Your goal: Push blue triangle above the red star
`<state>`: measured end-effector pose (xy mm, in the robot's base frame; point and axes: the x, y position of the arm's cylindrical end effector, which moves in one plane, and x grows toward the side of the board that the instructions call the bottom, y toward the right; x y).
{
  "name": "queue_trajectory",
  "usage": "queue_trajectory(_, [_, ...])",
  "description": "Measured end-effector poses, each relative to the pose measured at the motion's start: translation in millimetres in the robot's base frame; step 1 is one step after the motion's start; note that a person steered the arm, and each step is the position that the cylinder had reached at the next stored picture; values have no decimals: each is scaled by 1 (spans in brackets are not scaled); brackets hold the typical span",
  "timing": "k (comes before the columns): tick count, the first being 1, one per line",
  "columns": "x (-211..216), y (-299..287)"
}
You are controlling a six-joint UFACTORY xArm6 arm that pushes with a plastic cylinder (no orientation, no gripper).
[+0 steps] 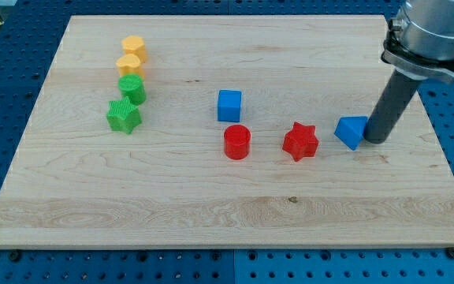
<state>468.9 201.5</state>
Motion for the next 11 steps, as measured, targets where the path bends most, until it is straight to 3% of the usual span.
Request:
queue_trajectory(1, [-2, 1])
queue_trajectory(3, [43, 5])
queue_trajectory(9, [-9, -31])
queue_trajectory(11, [-18, -67])
